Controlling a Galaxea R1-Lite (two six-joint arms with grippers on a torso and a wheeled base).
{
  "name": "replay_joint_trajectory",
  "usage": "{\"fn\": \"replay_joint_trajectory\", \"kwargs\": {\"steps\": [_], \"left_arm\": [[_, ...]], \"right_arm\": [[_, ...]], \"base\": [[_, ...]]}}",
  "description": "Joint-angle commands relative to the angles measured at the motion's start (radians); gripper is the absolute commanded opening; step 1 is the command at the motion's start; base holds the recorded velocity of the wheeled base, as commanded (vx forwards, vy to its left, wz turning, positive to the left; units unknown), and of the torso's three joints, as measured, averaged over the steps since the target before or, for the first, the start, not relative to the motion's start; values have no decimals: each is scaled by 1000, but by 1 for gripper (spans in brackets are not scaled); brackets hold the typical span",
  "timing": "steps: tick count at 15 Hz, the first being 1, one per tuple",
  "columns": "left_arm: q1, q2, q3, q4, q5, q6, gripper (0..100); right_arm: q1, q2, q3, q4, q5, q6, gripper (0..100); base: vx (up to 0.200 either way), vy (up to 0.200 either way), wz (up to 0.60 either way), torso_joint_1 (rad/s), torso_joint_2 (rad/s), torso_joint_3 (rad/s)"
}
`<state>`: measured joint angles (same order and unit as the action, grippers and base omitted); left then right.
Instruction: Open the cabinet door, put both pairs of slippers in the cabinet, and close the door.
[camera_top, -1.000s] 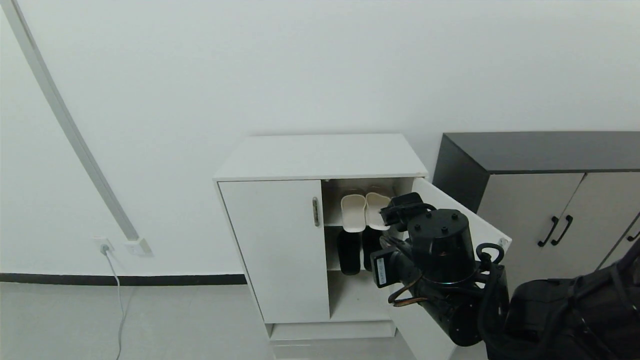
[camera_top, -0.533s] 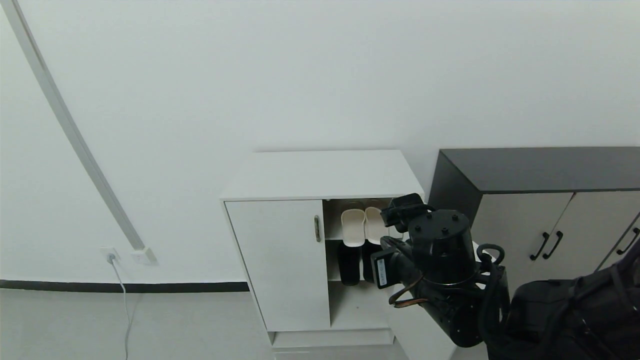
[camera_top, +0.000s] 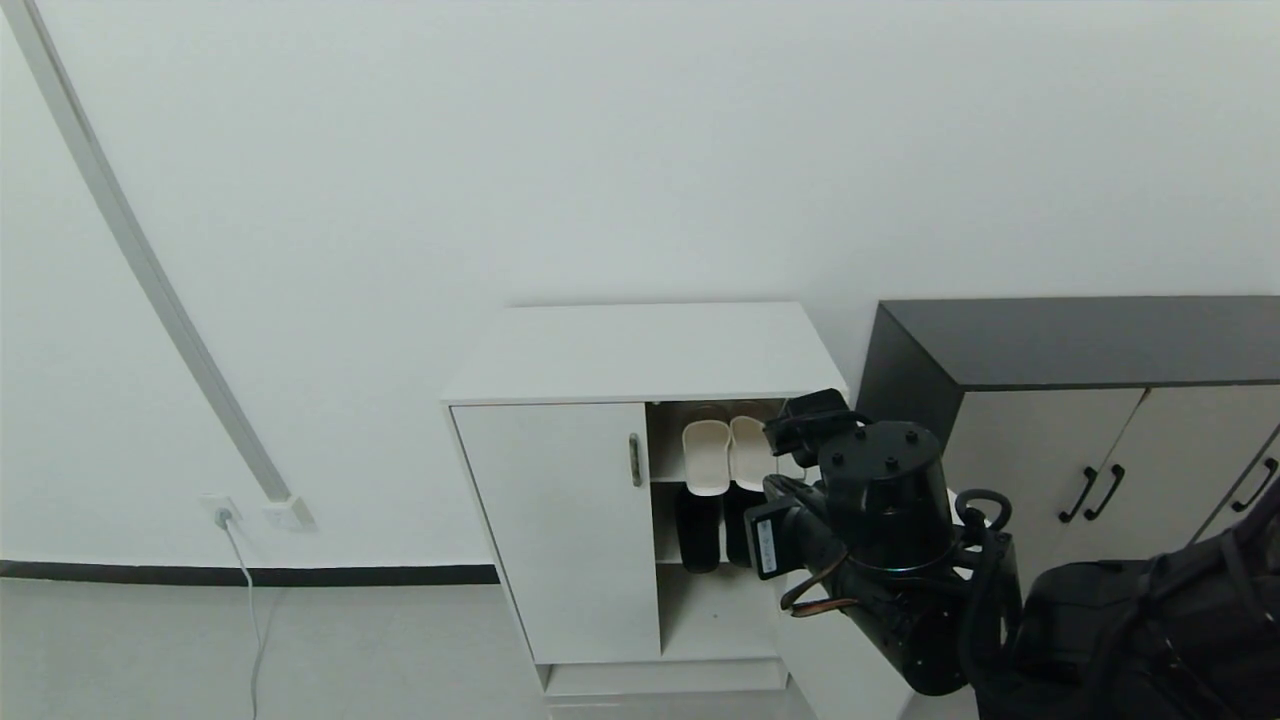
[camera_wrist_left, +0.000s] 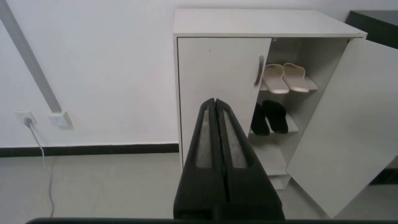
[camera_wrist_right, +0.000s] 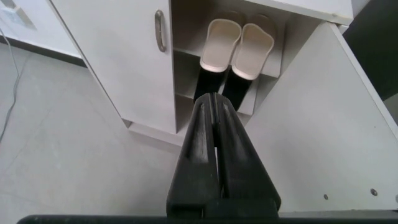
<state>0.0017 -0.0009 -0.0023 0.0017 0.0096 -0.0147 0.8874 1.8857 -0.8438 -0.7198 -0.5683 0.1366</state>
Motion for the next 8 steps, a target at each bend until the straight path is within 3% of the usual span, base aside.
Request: {"fn": "replay_joint_trajectory", "kwargs": {"steps": [1, 6, 8], "left_arm": [[0, 1, -1, 0, 0, 1, 0], [0, 1, 1, 0, 0, 1, 0], [0, 1, -1, 0, 0, 1, 0]], "right_arm": [[1, 0, 0, 0, 1, 0, 0], [1, -2, 2, -1, 1, 0, 0], [1, -4, 3, -1, 11, 0, 0]], "base": [[0, 0, 0, 0, 0, 0], [0, 0, 0, 0, 0, 0], [0, 0, -600, 7, 5, 0]]}}
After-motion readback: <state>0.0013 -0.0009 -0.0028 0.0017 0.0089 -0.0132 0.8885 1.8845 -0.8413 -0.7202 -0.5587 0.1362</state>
